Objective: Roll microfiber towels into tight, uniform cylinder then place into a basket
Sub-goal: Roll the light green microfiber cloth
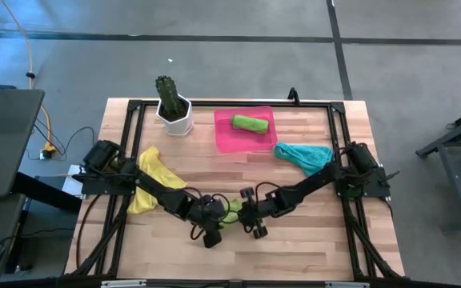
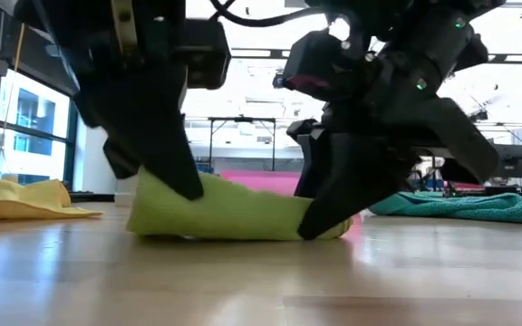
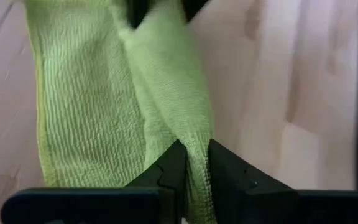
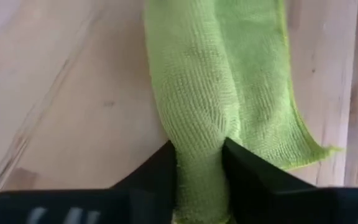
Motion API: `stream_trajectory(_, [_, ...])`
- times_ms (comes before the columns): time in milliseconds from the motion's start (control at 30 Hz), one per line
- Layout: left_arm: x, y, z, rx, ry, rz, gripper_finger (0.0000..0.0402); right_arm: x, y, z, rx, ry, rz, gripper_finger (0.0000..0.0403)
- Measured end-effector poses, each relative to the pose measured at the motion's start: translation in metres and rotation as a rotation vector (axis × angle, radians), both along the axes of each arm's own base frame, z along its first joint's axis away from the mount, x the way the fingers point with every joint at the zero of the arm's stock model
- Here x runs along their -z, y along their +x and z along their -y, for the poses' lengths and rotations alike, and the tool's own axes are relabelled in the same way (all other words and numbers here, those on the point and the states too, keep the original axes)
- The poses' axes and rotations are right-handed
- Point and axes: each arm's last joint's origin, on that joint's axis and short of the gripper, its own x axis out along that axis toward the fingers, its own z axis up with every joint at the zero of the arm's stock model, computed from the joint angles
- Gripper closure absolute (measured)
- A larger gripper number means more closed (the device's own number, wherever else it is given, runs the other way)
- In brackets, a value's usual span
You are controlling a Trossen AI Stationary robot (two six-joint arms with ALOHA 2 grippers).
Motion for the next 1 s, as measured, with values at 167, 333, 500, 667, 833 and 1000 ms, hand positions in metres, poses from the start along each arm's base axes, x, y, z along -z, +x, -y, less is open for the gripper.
stream_trajectory(167, [-0.006,-0.002,0.001,0.022,-0.019,-0.004,0.0339,0.0,0.0,0.003,0.025,0.091,-0.035,0.0372])
stream_trajectory(333, [-0.006,-0.004,0.003,0.088,-0.09,-0.043,0.0327,0.0,0.004,0.012,0.014,0.347,-0.128,0.039])
stream_trajectory(500, [-0.008,-0.005,0.005,0.21,-0.072,-0.03,0.0317,0.0,0.007,0.034,0.066,0.613,-0.249,0.0388])
stream_trajectory(667, [-0.014,-0.004,0.006,0.269,-0.033,0.015,0.0309,0.0,0.01,0.053,0.151,0.786,-0.337,0.0387])
stream_trajectory(833, [-0.015,-0.002,0.006,0.328,0.053,0.061,0.0303,0.0,0.012,0.066,0.271,0.893,-0.398,0.0386])
stream_trajectory(1000, [-0.022,0.004,0.004,0.357,0.227,0.118,0.0303,0.0,0.011,0.074,0.336,0.954,-0.452,0.0378])
